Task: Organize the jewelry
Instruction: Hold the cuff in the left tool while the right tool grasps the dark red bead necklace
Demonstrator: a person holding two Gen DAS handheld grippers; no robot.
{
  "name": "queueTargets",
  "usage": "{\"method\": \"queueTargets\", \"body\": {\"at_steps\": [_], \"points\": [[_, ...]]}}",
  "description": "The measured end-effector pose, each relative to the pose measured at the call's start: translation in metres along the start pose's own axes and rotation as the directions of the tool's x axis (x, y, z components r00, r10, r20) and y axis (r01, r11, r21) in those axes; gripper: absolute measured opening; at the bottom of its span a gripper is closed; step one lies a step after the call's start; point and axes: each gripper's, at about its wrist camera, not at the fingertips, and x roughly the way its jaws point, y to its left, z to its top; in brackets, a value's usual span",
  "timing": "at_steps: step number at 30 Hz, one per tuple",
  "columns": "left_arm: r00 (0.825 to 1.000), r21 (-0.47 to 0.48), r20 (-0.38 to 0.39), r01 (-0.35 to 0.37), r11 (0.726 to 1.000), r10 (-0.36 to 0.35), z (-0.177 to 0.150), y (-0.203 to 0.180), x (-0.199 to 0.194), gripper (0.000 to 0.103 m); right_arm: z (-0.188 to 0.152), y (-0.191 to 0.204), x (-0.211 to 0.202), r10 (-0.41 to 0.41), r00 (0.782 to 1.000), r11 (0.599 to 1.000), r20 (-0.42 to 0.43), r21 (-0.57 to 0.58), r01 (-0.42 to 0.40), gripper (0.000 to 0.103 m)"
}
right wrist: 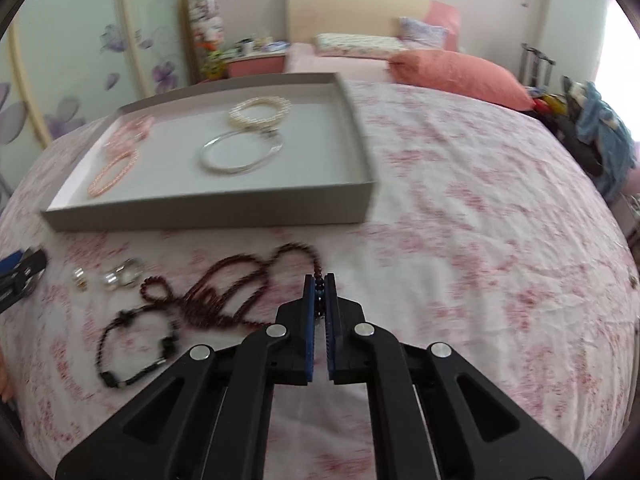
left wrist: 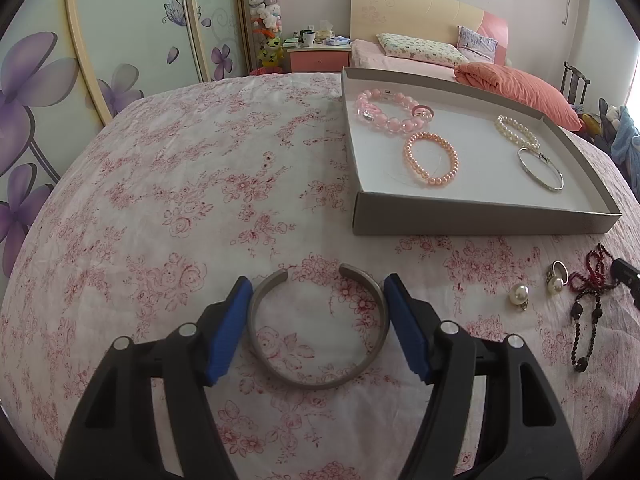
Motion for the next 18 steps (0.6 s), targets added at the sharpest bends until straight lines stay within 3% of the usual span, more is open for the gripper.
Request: {"method": "queueTargets", "body": {"at_steps": [8, 9, 12, 18], "points": [[1.0, 0.0, 0.0, 0.0, 1.0, 0.0, 0.0, -0.001, 0.0, 0.066, 0.004, -0.002, -0.006, 0.096, 0.995, 0.995, 0.002, 0.036, -0.096, 0.007], [1.0, 0.0, 0.0, 0.0, 1.0, 0.0, 0.0, 0.0, 0.0, 0.066, 0.004, 0.001, -0.006, 0.107, 0.994, 0.994, 0.0, 0.037, -0.107, 0.012], [1.0, 0.001, 0.0, 0.0, 1.0, 0.0, 0.0, 0.0, 0.0, 0.066, 0.007, 0.015, -0.007, 0.129, 0.992, 0.992, 0.007, 0.017, -0.129, 0.051], [1.0, 0.0, 0.0, 0.0, 1.0, 0.0, 0.0, 0.0, 0.0, 0.066, 0.005, 0.036, -0.001, 0.111, 0.994, 0.993, -0.013, -0.049, -0.111, 0.052]]}}
